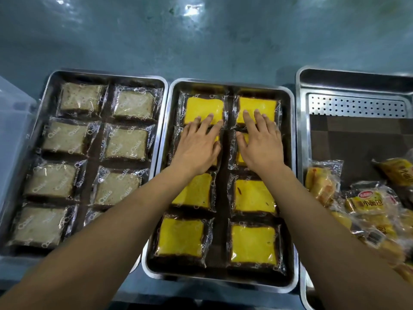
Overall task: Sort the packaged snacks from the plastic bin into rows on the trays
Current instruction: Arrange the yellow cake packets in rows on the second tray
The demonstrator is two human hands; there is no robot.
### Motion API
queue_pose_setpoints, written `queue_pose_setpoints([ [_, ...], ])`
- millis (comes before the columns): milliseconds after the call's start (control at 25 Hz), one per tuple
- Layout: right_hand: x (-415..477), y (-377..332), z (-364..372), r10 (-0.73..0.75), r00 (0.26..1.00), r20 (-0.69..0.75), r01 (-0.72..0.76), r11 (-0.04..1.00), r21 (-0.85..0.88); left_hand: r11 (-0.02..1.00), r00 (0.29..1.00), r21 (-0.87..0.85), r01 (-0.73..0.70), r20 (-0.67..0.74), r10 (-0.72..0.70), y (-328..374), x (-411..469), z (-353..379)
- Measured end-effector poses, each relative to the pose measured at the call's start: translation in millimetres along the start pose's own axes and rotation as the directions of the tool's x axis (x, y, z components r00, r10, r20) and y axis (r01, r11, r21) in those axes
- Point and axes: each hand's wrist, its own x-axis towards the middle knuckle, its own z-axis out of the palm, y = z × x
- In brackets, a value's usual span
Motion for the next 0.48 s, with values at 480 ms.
queue_pose_setpoints([
  [480,-5,14,6,-0.009,1.0,-0.003,0.009,1.0,0.022,0.999,0.999,-0.008,0.04,0.007,-0.04,-13,2,2],
])
